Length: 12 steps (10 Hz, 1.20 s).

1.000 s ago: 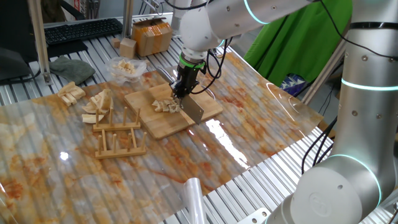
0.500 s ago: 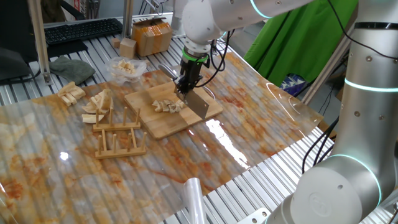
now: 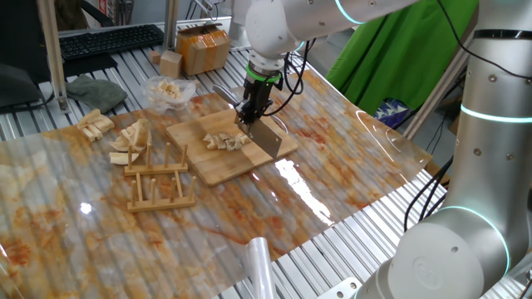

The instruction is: Slice the lotus root

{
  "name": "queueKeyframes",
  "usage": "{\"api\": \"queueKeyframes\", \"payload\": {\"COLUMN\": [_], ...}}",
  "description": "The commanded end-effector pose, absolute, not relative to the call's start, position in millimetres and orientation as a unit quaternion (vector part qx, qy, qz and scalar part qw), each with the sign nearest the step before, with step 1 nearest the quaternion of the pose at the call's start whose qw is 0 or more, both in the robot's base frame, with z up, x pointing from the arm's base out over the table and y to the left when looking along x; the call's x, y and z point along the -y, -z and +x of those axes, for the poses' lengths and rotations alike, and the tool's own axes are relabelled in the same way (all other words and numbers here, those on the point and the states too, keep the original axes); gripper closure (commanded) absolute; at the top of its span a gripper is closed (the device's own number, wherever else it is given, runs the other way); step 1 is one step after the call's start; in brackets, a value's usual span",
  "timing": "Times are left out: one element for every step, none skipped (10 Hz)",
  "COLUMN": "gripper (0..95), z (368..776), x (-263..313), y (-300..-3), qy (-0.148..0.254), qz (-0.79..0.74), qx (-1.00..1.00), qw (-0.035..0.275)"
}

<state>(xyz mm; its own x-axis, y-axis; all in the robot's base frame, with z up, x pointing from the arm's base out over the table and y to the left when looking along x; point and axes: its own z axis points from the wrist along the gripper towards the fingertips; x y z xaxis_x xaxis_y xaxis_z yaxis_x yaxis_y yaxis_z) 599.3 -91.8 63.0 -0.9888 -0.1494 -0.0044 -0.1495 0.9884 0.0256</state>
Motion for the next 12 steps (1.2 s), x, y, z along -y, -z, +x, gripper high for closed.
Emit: {"api": "queueKeyframes", "payload": {"gripper": [95.0, 95.0, 95.0, 95.0, 95.0, 95.0, 95.0, 95.0, 95.0, 95.0, 95.0, 95.0], "z": [600, 601, 602, 602, 602, 601, 601, 601, 602, 602, 601, 601], "x": [91, 90, 89, 88, 88, 88, 88, 88, 88, 88, 88, 88], "y": [-57, -45, -36, -33, -33, -33, -33, -32, -27, -21, -20, -21], "qy": [-0.013, -0.017, -0.019, -0.020, -0.024, -0.023, -0.021, -0.024, -0.024, -0.023, -0.024, -0.023], "qz": [-0.078, -0.078, -0.078, -0.077, -0.075, -0.075, -0.075, -0.074, -0.074, -0.074, -0.074, -0.074], "qx": [-0.997, -0.997, -0.997, -0.997, -0.997, -0.997, -0.997, -0.997, -0.997, -0.997, -0.997, -0.997], "qw": [0.003, 0.006, 0.008, 0.008, 0.009, 0.010, 0.010, 0.010, 0.014, 0.017, 0.018, 0.018]}}
